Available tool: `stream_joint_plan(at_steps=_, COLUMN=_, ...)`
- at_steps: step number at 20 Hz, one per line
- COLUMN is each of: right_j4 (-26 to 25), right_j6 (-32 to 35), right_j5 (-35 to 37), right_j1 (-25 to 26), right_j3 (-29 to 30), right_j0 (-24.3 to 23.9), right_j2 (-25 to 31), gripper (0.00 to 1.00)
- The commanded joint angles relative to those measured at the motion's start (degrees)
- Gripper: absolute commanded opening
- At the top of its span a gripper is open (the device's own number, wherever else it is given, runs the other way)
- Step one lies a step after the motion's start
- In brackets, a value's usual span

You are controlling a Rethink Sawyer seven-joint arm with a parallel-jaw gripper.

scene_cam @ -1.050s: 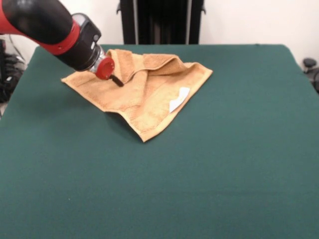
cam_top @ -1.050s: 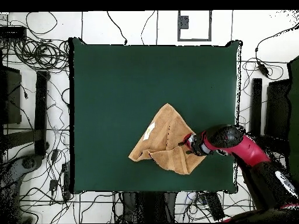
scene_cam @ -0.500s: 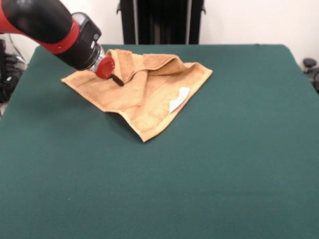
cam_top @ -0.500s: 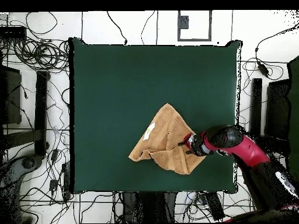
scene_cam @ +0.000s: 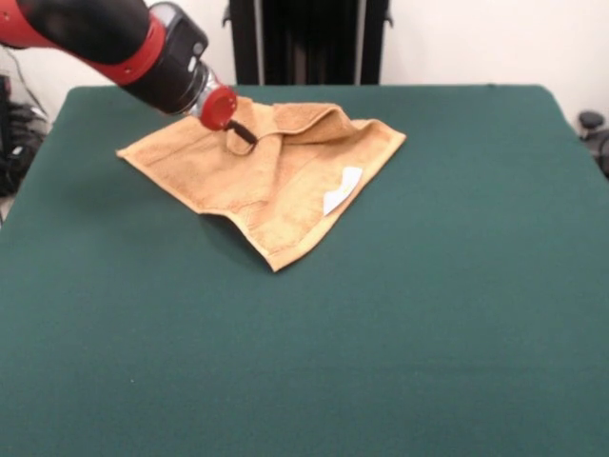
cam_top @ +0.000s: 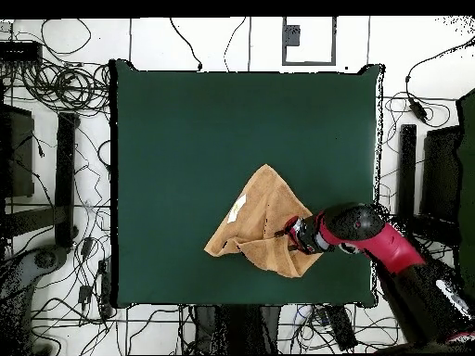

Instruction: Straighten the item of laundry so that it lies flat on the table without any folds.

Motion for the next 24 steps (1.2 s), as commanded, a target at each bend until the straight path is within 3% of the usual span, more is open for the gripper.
stream_joint_plan(at_steps=1, right_j4=5.1, right_j6=7.5, right_j5=-4.4, right_j1=-0.7, right_j3=5.9, right_j0=4.0, right_j2=3.3, gripper=1.0)
stream_joint_plan(at_steps=14, right_j4=5.5, right_j6=4.5, right_j5=-2.4, right_j1=2.1, right_j3=2.9, right_j0=3.6, right_j2=2.6, gripper=1.0)
stream_joint_plan(at_steps=15, right_j4=5.5, right_j6=4.4, right_j5=-2.3, right_j1=2.1, right_j3=2.9, right_j0=3.5, right_j2=2.6, gripper=0.0)
stream_joint_plan(at_steps=24, right_j4=4.9, right_j6=4.0, right_j5=-3.3, right_j1=1.7, right_j3=3.8, right_j0=3.3, right_j2=2.5, gripper=0.0)
